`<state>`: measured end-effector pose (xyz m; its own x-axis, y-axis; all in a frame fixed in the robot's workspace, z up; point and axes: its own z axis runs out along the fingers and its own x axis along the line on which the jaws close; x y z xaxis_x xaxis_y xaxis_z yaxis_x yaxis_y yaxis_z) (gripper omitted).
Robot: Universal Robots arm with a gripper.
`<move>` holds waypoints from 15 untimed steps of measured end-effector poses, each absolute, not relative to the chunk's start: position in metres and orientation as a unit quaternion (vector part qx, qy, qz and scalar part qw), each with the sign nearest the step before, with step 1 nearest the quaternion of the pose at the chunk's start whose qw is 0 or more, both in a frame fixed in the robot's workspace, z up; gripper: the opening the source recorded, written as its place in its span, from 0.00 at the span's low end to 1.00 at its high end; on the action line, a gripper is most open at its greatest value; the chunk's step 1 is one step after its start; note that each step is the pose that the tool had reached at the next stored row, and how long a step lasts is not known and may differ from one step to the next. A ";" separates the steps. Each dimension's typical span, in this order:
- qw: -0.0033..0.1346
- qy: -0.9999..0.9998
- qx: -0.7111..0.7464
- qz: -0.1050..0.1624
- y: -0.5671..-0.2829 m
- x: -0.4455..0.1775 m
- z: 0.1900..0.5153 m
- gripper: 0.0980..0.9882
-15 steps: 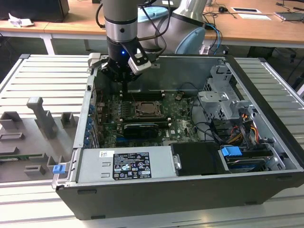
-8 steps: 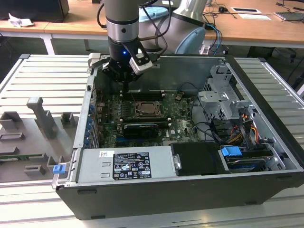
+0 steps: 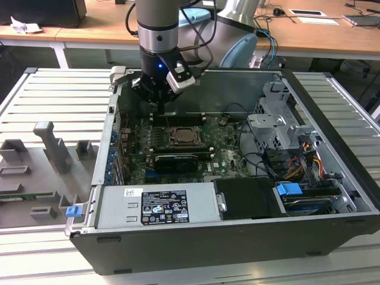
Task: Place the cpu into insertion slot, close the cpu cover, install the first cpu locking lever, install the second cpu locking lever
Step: 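Install the first cpu locking lever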
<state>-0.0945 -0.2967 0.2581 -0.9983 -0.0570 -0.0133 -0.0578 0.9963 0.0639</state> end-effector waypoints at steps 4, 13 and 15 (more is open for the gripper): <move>0.006 0.999 -0.029 0.032 -0.297 -0.088 0.258 0.01; 0.006 0.999 -0.029 0.032 -0.297 -0.068 0.258 0.01; 0.006 0.999 -0.029 0.032 -0.297 -0.065 0.257 0.01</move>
